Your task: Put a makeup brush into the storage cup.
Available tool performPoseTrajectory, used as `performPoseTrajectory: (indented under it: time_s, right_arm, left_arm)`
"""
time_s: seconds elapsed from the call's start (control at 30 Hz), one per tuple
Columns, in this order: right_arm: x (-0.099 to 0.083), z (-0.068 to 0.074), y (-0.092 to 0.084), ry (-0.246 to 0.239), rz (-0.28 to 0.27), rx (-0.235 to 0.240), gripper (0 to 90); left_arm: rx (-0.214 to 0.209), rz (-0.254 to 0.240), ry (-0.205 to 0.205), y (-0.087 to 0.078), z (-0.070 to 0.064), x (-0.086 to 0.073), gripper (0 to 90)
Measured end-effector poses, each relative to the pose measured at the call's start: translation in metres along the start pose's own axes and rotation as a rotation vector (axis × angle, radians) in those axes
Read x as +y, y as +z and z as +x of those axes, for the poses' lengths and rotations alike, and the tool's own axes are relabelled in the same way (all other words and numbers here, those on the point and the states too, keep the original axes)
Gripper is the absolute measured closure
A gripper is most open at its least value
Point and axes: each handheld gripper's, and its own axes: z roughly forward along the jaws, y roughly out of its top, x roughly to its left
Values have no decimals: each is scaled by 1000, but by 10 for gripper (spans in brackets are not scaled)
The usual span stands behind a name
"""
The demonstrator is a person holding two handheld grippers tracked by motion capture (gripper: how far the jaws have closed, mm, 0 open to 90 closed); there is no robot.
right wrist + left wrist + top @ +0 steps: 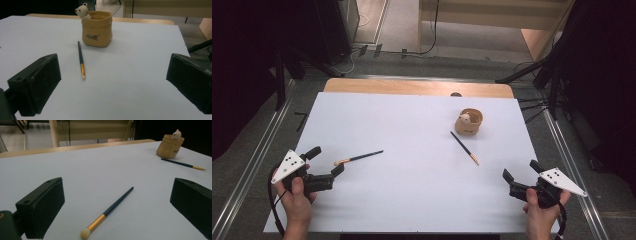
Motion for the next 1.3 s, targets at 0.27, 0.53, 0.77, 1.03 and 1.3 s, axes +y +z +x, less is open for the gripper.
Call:
performPoseTrajectory:
  time_s: [0.27, 0.53, 0.77, 1.03, 1.3]
  right_arm:
    - [4, 5, -1, -5, 13, 22, 24]
    - [24, 20, 3, -29, 45, 6, 56]
    - [41, 30, 16, -51, 61, 22, 63]
    - [63, 40, 34, -78, 85, 37, 71]
    - [78, 48, 50, -98, 103, 57, 73]
  left_arm:
    - [-6, 18, 6, 6, -7, -3, 0]
    - [-6, -5, -3, 1, -7, -3, 0]
    - [2, -9, -9, -1, -6, -2, 0]
    - [12, -5, -7, -3, -6, -3, 0]
    - [22, -3, -1, -4, -6, -4, 0]
